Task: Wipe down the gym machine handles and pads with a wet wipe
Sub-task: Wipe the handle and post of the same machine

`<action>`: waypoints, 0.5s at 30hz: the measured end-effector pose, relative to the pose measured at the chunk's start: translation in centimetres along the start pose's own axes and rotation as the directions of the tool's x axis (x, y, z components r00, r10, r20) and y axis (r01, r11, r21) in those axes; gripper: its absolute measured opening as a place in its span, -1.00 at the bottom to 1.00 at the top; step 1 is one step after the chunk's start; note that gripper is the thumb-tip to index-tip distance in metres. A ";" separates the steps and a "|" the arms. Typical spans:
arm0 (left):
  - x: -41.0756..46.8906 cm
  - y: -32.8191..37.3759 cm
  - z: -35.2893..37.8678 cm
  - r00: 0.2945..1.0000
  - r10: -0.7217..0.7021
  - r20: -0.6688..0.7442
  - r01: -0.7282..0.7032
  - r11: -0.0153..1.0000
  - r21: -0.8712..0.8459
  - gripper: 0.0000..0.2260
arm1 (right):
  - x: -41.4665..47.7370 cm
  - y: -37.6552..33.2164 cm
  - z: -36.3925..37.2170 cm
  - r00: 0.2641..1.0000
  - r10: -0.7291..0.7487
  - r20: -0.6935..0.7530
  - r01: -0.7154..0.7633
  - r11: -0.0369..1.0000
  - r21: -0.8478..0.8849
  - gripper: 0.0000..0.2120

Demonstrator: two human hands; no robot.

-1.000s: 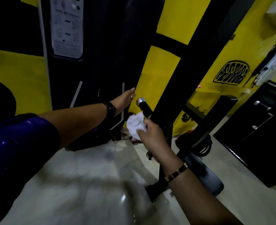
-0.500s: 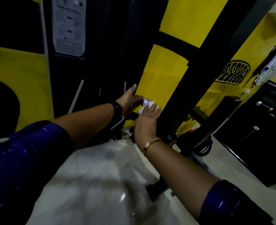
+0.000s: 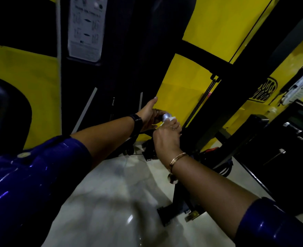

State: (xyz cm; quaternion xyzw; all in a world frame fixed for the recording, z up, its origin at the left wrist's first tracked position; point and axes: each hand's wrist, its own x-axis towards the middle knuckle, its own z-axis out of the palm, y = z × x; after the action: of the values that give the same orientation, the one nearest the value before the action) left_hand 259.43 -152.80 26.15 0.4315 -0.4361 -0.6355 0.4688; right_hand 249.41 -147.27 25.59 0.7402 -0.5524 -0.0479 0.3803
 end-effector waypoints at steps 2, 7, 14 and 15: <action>-0.2 0.1 -0.2 1.000 0.004 0.024 -0.003 0.998 -0.060 -0.23 | 0.9 0.2 0.2 0.999 -0.007 0.046 0.006 0.999 0.035 -0.51; -0.6 0.4 0.0 1.000 0.007 0.026 -0.008 1.000 0.028 -0.23 | -1.1 -1.1 -0.4 0.990 0.000 0.143 -0.001 1.000 0.009 -0.60; -1.7 1.0 0.1 0.997 0.079 0.013 -0.076 0.988 -0.136 -0.26 | 3.8 2.0 -3.5 0.996 0.011 -0.093 0.001 0.991 0.136 -0.64; -1.7 0.9 0.1 0.994 0.107 0.012 -0.104 0.982 -0.158 -0.27 | 4.4 1.9 -3.5 0.993 0.029 -0.113 -0.012 0.990 0.142 -0.63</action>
State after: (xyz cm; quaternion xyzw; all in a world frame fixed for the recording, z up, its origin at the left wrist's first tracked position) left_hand 259.85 -151.30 27.26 0.3628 -0.4115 -0.6466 0.5300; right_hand 251.32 -149.47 30.80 0.7612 -0.5392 0.0380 0.3585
